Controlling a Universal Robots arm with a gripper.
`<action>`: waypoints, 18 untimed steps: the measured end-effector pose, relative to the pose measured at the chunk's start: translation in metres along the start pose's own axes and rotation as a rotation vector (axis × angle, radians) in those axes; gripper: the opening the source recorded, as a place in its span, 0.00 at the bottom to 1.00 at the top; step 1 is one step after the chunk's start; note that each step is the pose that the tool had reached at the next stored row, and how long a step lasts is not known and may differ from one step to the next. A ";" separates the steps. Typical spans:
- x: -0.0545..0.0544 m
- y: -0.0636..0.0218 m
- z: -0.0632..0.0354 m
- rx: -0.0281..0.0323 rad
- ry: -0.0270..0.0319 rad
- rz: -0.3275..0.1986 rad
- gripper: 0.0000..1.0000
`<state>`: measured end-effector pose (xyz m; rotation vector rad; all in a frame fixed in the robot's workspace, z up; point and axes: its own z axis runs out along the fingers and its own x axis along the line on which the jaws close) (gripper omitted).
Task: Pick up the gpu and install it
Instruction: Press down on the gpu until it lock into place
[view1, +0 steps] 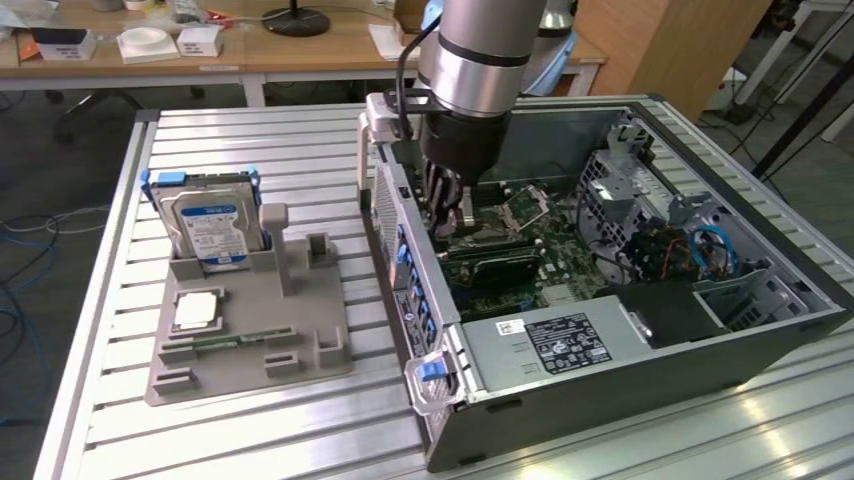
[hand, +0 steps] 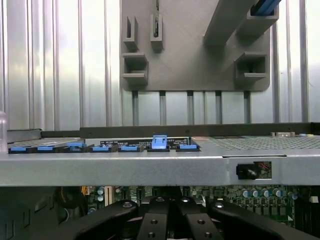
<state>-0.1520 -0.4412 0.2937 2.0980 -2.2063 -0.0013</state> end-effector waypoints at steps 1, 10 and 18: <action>0.000 0.0000 -0.0001 -0.0003 0.0013 0.000 0.11; 0.000 -0.0004 -0.0003 -0.0004 0.0013 0.000 0.11; 0.000 -0.0006 -0.0066 -0.0003 0.0015 0.000 0.11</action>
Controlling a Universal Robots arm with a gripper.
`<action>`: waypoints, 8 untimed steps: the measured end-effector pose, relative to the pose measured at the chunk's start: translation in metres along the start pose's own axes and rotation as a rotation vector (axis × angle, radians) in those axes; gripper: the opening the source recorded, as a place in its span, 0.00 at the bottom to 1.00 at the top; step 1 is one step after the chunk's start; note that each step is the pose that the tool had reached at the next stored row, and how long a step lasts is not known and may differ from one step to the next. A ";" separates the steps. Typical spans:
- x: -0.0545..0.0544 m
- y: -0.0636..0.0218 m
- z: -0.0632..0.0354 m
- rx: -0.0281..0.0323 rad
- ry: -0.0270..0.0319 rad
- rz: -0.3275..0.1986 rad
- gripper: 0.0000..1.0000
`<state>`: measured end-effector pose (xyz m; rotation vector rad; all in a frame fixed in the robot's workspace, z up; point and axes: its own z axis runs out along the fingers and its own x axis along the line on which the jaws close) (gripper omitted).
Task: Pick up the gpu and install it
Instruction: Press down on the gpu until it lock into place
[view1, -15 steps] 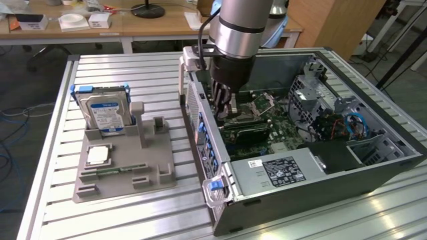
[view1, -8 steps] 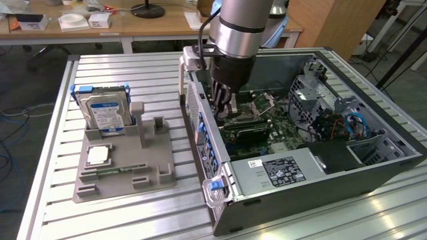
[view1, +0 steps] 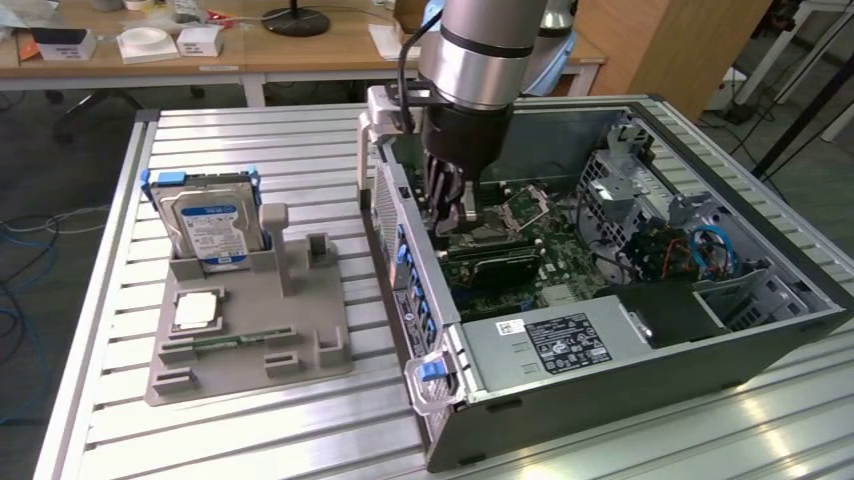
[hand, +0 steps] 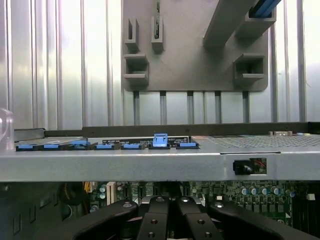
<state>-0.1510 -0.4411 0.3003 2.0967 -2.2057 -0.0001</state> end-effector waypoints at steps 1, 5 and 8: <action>0.000 0.0002 0.0001 0.0002 -0.0003 0.000 0.11; 0.000 0.0031 0.0002 -0.0001 -0.0001 0.003 0.11; 0.001 0.0047 0.0005 -0.0004 -0.0001 0.005 0.11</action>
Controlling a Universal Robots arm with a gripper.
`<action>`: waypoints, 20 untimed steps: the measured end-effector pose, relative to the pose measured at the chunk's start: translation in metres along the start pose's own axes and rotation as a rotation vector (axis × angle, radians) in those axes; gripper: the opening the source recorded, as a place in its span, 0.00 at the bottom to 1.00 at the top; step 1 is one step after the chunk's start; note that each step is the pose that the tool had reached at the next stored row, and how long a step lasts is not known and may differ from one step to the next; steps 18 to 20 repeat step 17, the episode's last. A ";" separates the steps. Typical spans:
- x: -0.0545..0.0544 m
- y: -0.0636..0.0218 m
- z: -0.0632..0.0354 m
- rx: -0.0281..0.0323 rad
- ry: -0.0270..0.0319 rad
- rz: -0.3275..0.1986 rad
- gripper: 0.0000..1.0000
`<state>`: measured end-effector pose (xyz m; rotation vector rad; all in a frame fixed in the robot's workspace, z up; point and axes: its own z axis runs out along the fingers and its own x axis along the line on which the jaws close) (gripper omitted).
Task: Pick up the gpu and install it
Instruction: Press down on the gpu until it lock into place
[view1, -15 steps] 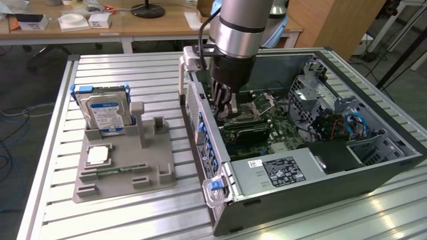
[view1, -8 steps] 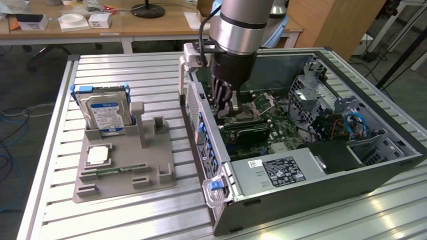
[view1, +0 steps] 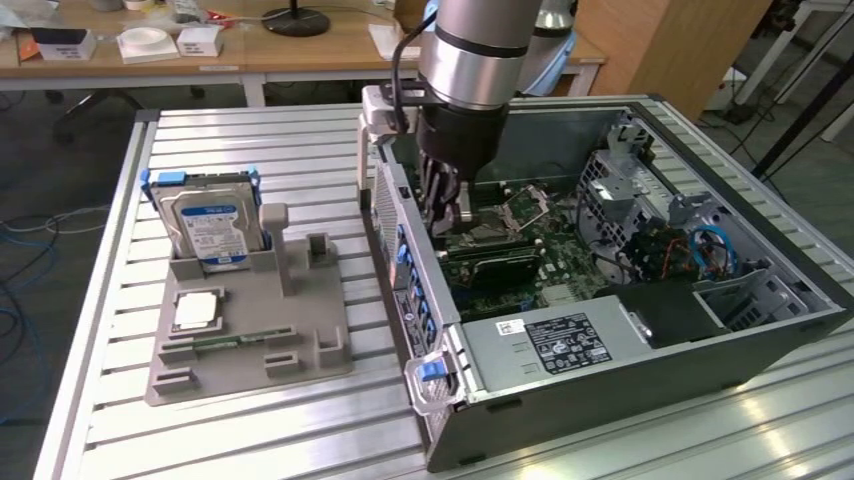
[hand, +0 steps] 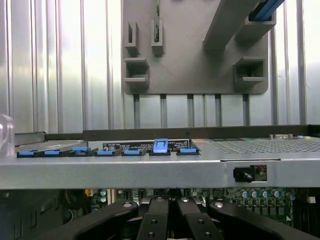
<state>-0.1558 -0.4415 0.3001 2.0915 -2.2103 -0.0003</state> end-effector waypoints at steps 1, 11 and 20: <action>0.000 0.0001 0.0003 0.0001 -0.0001 0.000 0.11; 0.000 -0.0005 0.0013 -0.0006 -0.0010 0.003 0.11; -0.001 -0.0046 0.0024 0.0160 -0.0017 0.004 0.11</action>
